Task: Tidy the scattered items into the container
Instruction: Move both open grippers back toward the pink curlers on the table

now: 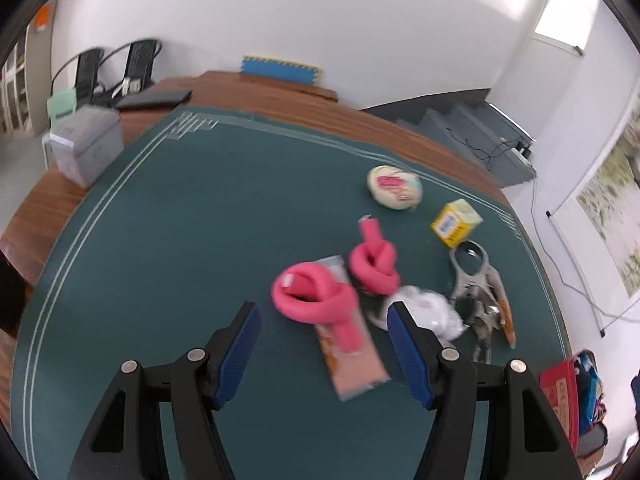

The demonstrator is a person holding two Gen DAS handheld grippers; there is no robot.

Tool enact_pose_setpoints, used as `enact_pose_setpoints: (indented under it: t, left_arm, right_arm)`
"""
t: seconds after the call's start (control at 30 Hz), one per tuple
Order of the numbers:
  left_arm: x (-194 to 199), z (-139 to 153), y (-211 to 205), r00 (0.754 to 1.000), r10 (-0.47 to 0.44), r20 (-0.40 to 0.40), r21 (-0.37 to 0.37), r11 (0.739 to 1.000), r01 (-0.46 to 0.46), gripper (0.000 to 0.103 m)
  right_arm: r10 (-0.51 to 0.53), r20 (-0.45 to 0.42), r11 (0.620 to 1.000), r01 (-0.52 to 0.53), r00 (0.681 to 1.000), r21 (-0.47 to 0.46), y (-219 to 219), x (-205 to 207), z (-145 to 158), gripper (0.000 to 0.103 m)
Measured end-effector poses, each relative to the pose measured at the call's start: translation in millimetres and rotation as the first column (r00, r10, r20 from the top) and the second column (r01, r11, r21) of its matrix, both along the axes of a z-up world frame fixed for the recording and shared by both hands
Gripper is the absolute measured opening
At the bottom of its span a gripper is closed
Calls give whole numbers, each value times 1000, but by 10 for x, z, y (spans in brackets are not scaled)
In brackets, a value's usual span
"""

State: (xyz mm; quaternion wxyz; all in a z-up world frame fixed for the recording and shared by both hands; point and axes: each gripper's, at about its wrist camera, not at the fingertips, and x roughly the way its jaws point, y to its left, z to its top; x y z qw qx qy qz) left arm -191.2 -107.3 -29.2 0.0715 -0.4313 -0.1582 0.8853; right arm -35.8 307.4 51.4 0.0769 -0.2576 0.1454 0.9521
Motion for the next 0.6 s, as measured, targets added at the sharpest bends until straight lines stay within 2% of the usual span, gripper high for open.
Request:
enact_pose_setpoints:
  t: [0.2, 0.3, 0.47, 0.6]
  left_arm:
    - [-232, -221, -72, 998, -8, 58, 39, 999, 6, 67]
    - [-301, -276, -40, 998, -16, 66, 56, 998, 13, 77]
    - [-412, -417, -59, 997, -24, 76, 105, 994, 16, 77]
    - [-418, -440, -50, 998, -23, 54, 99, 995, 17, 76]
  right_arm:
    - [116, 27, 993, -116, 993, -15, -566, -188, -190, 69]
    - [147, 58, 989, -146, 987, -21, -787, -276, -358, 69]
    - [181, 109, 981, -188, 977, 49, -1074, -335, -623, 69]
    - [200, 131, 976, -209, 971, 64, -1140, -367, -733, 69]
